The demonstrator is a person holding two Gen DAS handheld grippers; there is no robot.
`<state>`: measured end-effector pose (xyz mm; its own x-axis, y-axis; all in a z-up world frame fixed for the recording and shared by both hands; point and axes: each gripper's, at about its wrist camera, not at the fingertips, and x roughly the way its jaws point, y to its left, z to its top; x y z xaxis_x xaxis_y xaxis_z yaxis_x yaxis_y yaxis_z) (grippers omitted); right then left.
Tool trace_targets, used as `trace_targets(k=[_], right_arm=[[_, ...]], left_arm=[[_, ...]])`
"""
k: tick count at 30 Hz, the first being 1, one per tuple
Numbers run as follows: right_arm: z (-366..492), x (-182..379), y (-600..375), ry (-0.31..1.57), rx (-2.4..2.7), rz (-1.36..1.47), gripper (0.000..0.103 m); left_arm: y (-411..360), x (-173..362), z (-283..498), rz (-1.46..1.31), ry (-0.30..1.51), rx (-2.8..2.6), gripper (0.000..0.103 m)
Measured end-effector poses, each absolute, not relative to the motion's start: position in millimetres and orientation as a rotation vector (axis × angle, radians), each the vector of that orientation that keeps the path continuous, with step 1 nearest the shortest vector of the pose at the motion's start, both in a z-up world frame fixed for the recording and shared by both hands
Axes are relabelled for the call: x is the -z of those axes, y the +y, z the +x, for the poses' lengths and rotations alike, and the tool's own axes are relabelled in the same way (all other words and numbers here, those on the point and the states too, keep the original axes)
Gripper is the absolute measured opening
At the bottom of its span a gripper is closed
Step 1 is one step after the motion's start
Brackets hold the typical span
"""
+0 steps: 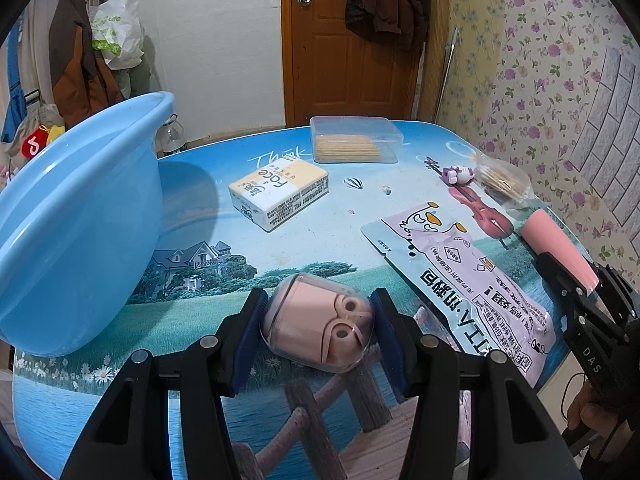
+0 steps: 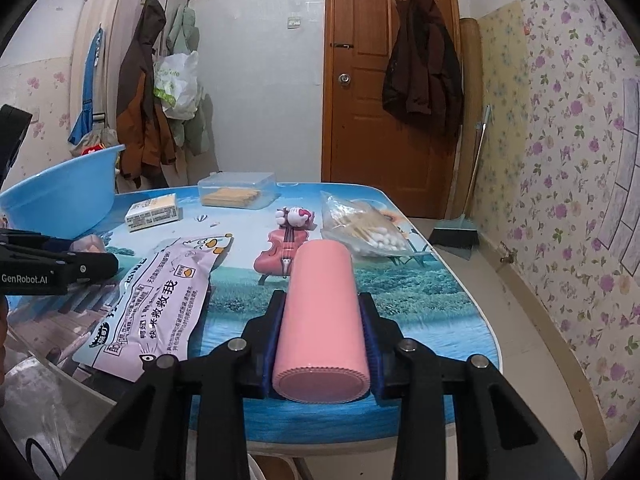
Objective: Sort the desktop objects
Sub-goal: 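Carry the earbud case and foam cylinder in both grippers over the blue basin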
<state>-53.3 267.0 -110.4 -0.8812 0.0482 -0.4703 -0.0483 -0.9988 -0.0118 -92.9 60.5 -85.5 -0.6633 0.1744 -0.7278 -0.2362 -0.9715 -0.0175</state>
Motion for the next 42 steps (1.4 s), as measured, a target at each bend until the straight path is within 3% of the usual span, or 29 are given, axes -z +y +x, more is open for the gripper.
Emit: trace_targets(k=[20, 42], right_arm=[[-47.0, 82.8, 263.7, -0.001, -3.008, -0.647, 0.036], [-28.4, 46.0, 248.1, -0.019, -3.018, -0.576, 0.036]], left_arm=[[56.2, 83.0, -84.7, -1.157, 0.058, -2.670, 0.049], [39.2, 19.2, -44.1, -0.928, 0.015, -2.731, 0.049]])
